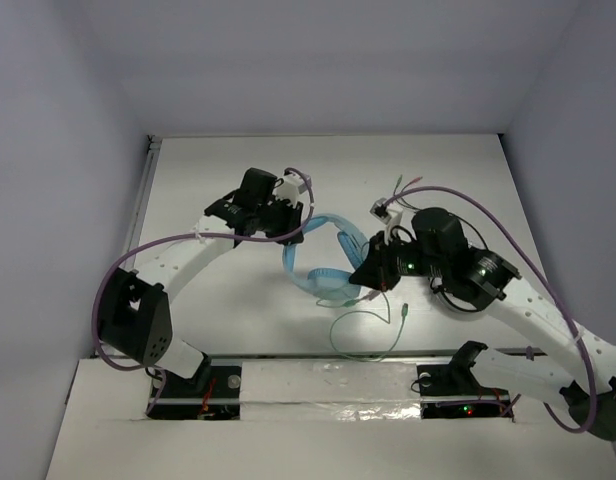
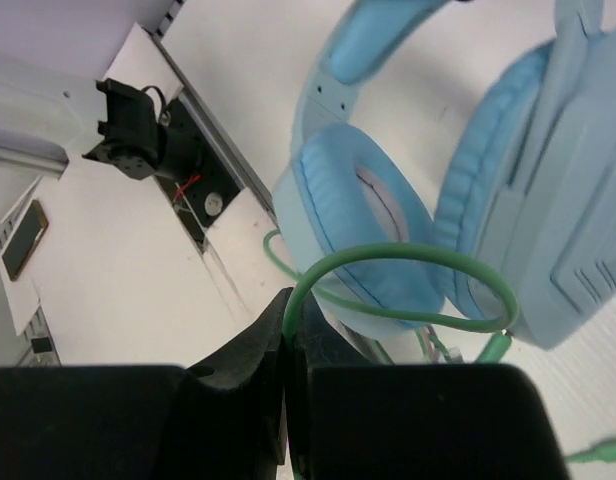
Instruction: Wrap the headphones
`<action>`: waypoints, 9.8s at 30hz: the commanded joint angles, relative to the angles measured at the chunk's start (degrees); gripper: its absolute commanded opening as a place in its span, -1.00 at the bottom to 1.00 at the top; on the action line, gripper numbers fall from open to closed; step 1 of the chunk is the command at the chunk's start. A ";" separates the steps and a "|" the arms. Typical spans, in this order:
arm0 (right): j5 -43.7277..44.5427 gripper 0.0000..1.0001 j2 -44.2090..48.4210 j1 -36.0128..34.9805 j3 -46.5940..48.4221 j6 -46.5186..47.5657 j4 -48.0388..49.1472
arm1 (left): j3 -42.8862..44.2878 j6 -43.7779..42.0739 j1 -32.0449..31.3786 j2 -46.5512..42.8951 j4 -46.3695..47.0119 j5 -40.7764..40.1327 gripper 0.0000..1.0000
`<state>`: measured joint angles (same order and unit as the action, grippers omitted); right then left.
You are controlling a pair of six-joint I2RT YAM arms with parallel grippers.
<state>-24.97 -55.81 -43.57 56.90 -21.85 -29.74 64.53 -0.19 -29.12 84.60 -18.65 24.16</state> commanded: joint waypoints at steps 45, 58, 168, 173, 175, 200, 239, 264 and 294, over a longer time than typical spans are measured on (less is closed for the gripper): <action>26.83 0.35 -11.68 4.28 16.91 1.53 3.37 | 2.26 2.82 -3.75 -3.91 3.36 19.33 -1.00; 27.26 -0.34 -18.19 12.36 15.34 0.75 6.71 | 2.00 6.15 -3.75 -4.26 7.75 29.35 -1.00; 5.83 -1.00 -16.07 16.94 -15.68 -6.45 56.80 | 15.45 14.16 7.85 -16.39 -6.75 7.75 -1.00; -1.91 -0.98 -21.70 15.89 -15.68 -8.73 60.23 | 19.31 17.41 7.85 -15.08 -4.72 4.50 -1.00; -3.15 -0.96 -24.42 15.89 -15.86 -10.40 63.91 | 20.98 17.33 7.85 -14.38 -5.34 2.74 -1.00; 1.85 0.39 -48.77 3.85 -11.91 -20.17 82.47 | 18.88 13.90 7.85 -13.14 -11.49 -1.95 -1.00; 18.29 -1.00 -35.26 20.44 -0.04 -11.82 66.31 | 6.40 11.44 3.99 -23.69 -19.23 3.08 -1.00; -4.53 -1.00 -31.99 17.74 -8.03 -10.76 62.51 | 21.41 17.06 4.60 -19.04 -7.98 -7.98 -1.00; -5.63 0.26 -48.43 10.70 -23.32 -20.16 88.61 | 27.57 18.20 4.60 -14.02 -5.25 -17.48 -1.00</action>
<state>-33.91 -106.41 -32.34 35.86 -41.91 53.69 86.94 15.68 -24.67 70.94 -29.65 7.14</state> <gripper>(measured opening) 0.631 0.109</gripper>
